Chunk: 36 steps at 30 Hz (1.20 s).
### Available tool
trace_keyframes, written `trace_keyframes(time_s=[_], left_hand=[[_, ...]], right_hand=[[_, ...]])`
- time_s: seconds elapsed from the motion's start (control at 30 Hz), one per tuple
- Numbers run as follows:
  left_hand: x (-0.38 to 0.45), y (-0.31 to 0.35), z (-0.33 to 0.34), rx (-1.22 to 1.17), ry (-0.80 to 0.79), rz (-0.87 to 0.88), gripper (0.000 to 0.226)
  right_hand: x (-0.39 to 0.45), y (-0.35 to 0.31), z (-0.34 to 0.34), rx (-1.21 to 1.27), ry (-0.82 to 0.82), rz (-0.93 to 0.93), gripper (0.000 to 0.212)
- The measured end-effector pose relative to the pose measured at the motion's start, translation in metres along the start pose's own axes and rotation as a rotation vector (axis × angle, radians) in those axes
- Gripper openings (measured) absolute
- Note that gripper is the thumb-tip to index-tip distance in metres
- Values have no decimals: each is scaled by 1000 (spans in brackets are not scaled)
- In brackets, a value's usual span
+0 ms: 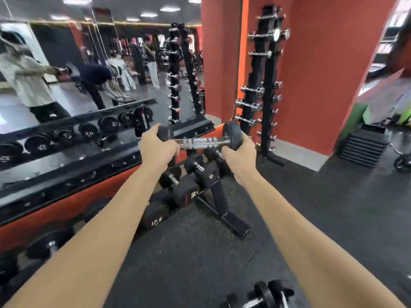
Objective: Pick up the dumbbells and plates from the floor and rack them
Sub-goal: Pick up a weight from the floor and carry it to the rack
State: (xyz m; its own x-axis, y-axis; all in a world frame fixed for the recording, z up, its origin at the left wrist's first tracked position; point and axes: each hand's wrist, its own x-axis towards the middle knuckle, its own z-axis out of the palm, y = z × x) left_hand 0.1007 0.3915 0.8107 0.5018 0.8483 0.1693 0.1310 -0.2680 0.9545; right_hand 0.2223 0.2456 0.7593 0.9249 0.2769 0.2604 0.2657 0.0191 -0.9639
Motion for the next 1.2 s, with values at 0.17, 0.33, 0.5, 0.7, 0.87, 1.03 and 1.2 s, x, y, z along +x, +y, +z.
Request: trace_keyframes(time_s=[0.17, 0.33, 0.5, 0.7, 0.87, 1.03, 1.2], left_hand=[[50, 17, 4, 5, 50, 47, 94], [133, 14, 27, -4, 52, 85, 95], [208, 0, 53, -72, 54, 113, 101], [334, -22, 91, -50, -16, 126, 100], [460, -45, 136, -34, -67, 148, 99], [569, -59, 187, -13, -124, 137, 96], [674, -93, 255, 67, -186, 96, 91]], right_hand=[[50, -10, 39, 88, -14, 75, 40], [119, -4, 74, 168, -5, 114, 56], [192, 21, 108, 156, 10, 62, 72], [301, 59, 170, 157, 13, 52, 86], [392, 92, 225, 175, 75, 80, 90], [486, 129, 268, 154, 112, 118, 79], [580, 188, 303, 168, 134, 228, 86]])
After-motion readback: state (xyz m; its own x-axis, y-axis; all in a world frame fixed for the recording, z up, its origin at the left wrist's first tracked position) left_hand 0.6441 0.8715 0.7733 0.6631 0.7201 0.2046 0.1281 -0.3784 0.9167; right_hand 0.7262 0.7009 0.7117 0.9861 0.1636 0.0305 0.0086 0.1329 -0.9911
